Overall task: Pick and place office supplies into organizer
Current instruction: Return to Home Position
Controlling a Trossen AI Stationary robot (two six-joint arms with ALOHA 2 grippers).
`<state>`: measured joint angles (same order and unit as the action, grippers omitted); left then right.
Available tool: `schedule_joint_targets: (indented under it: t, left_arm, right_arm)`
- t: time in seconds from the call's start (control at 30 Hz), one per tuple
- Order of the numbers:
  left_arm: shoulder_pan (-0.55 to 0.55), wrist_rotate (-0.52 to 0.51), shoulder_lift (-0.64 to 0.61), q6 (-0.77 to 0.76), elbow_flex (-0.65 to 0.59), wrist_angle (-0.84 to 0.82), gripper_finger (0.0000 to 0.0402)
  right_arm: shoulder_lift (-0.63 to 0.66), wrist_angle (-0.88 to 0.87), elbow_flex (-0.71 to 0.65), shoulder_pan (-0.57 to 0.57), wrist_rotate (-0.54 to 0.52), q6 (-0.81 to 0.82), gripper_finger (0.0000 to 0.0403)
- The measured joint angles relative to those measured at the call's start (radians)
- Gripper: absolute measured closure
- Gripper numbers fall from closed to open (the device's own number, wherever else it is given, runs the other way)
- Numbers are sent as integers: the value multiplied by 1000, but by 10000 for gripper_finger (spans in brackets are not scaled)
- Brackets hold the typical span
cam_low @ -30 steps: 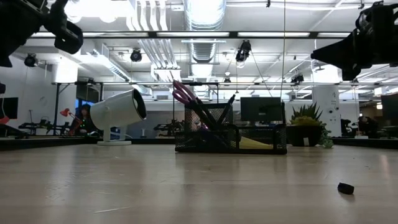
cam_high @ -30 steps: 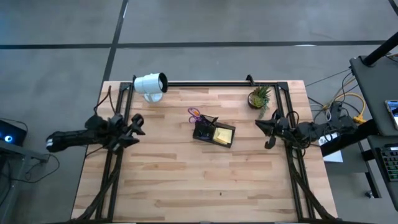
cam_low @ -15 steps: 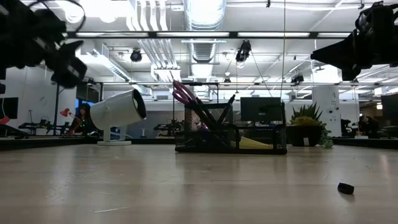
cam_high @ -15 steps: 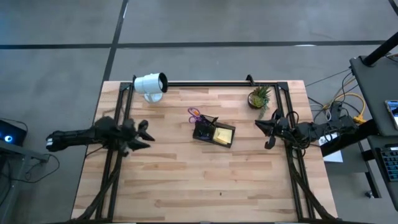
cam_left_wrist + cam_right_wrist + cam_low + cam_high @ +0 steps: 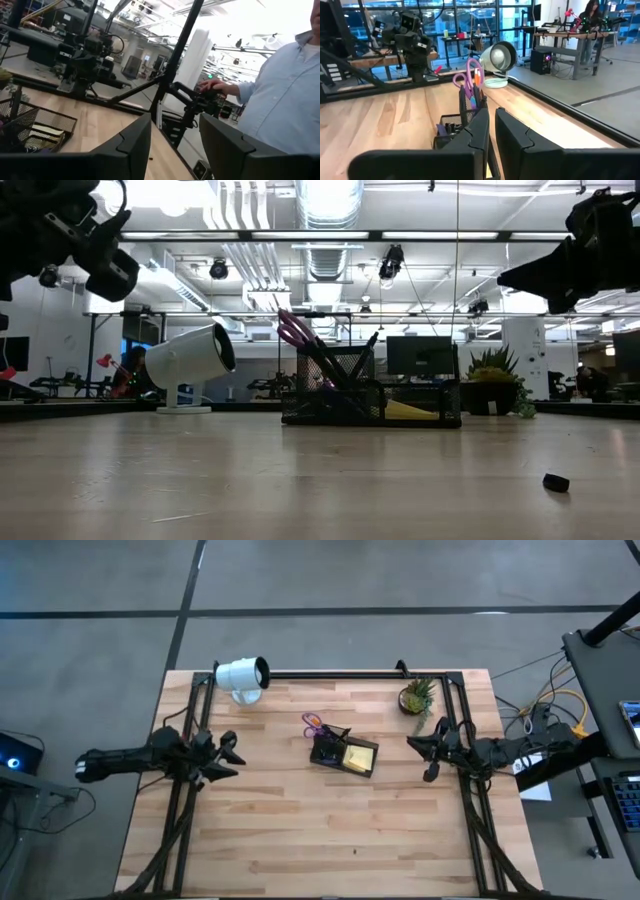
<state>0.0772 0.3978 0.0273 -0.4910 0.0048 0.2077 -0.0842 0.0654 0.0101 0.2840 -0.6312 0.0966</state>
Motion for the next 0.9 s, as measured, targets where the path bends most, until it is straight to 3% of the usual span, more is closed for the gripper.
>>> schedule_joint_targets:
  t: [0.9]
  left_arm:
    - [-25, -2, 7, 0, 0, -32, 249]
  right_arm:
    - [38, 0, 0, 0, 1, 4, 380]
